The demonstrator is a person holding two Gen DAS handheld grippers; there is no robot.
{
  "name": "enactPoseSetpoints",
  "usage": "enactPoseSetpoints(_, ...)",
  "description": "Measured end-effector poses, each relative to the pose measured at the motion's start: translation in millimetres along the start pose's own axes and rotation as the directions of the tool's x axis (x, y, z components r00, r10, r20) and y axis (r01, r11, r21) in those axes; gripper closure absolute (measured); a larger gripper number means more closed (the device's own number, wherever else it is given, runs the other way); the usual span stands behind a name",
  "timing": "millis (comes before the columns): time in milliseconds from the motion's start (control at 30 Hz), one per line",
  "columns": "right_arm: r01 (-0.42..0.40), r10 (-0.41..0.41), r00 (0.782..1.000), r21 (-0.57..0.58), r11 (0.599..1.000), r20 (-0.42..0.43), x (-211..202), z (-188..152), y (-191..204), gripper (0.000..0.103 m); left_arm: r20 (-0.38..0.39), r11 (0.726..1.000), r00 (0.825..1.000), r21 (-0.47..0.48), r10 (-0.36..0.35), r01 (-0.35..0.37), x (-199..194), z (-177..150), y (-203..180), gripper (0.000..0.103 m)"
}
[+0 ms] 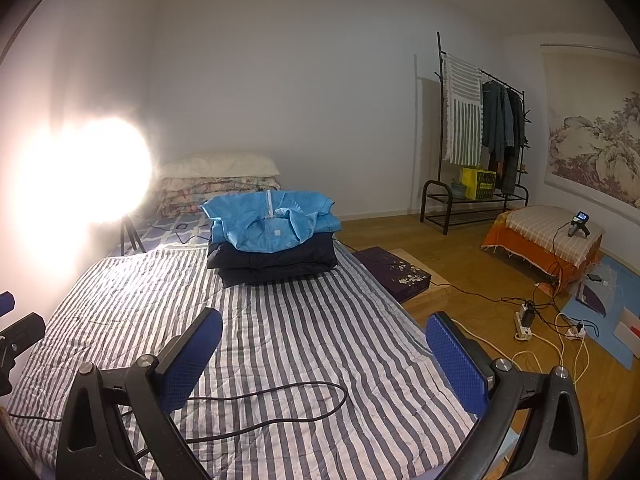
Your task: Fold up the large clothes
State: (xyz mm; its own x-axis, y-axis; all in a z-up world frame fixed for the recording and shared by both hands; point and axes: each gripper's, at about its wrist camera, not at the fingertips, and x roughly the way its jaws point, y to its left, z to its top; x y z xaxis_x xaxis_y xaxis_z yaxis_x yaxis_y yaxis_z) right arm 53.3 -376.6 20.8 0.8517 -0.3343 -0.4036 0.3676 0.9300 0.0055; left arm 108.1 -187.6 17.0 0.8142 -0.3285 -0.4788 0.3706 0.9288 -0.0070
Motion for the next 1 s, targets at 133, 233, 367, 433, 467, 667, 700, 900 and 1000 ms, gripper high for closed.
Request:
enactPoseSetpoints(133, 0.000, 0.000, 1.000, 0.000, 1.000, -0.003, 2, -1, -2, 0.000, -0.002, 1.000, 1.000, -0.004, 0.002, -0.002, -2, 3, 1, 0.000)
enactPoseSetpoints(233, 0.000, 0.000, 1.000, 0.000, 1.000, -0.002, 3, 0, -3, 0.000, 0.000, 1.000, 1.000, 0.000, 0.003, -0.003, -2, 6, 2, 0.000)
enactPoseSetpoints(367, -0.002, 0.002, 1.000, -0.002, 1.000, -0.004, 3, -1, -3, 0.000, 0.000, 1.000, 1.000, -0.002, 0.002, -0.002, -2, 6, 2, 0.000)
enactPoseSetpoints(433, 0.000, 0.000, 1.000, -0.007, 1.000, -0.004, 2, -1, -3, 0.000, 0.001, 1.000, 1.000, -0.001, 0.002, -0.002, -2, 6, 2, 0.000)
enactPoseSetpoints(467, 0.000, 0.000, 1.000, -0.009, 1.000, -0.004, 2, -1, -3, 0.000, 0.001, 1.000, 1.000, -0.001, 0.002, -0.002, -3, 6, 2, 0.000)
enactPoseSetpoints(667, -0.001, 0.001, 1.000, -0.012, 1.000, -0.005, 2, -1, -2, 0.000, 0.007, 1.000, 1.000, 0.000, 0.006, -0.006, -3, 7, 3, 0.000)
enactPoseSetpoints(700, -0.001, 0.001, 1.000, -0.014, 1.000, -0.005, 3, -2, -2, 0.000, 0.012, 1.000, 1.000, 0.001, 0.012, -0.012, -4, 8, 3, 0.000)
enactPoseSetpoints(900, -0.003, 0.003, 1.000, -0.023, 1.000, -0.005, 4, -3, -2, 0.000, 0.054, 0.999, 0.998, 0.016, 0.038, -0.039, -10, 8, -3, 0.000)
enactPoseSetpoints(1000, -0.006, 0.006, 1.000, -0.025, 1.000, -0.008, 6, -3, -3, 0.000, 0.065, 0.998, 0.996, 0.024, 0.058, -0.059, -10, 8, -5, 0.000)
